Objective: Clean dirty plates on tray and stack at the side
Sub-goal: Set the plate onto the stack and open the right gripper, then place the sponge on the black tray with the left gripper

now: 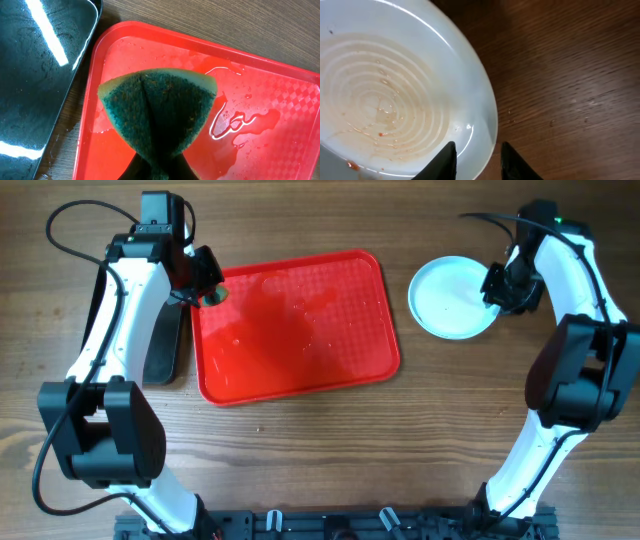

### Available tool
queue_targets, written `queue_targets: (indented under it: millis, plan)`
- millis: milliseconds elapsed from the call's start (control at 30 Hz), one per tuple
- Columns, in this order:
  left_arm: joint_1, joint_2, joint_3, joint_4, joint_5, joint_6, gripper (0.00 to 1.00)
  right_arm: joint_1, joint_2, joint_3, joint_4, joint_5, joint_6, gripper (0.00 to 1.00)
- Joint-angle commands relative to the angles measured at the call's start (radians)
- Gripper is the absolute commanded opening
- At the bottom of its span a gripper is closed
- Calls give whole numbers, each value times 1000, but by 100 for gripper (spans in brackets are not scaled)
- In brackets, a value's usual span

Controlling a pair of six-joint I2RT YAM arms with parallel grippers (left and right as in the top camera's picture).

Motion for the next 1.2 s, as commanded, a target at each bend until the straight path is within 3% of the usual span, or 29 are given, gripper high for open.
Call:
queue_targets:
  millis: [0,100,167,300,400,800,900,1167]
  plan:
    - [3,7,3,5,-56,16,5,14,-39,104,2,-122,-61,32]
    - [25,7,3,-5,-217,16,4,94,-39,190,33,-324,-132,27]
    - [63,7,3,-2,-245,18,4,186,-39,208,85,-288,-151,28]
    - [154,7,3,1,-242,65,4,398,-9,208,244,-86,-156,46]
    - [185,7,3,-11,-222,65,4,462,35,208,285,-49,-216,52]
    - [191,7,2,-21,-222,65,4,428,197,200,293,-64,-257,51]
    - [191,7,2,-21,-222,64,4,423,218,200,292,-65,-260,43]
    - [191,7,2,-20,-222,64,4,423,246,199,281,-103,-324,35]
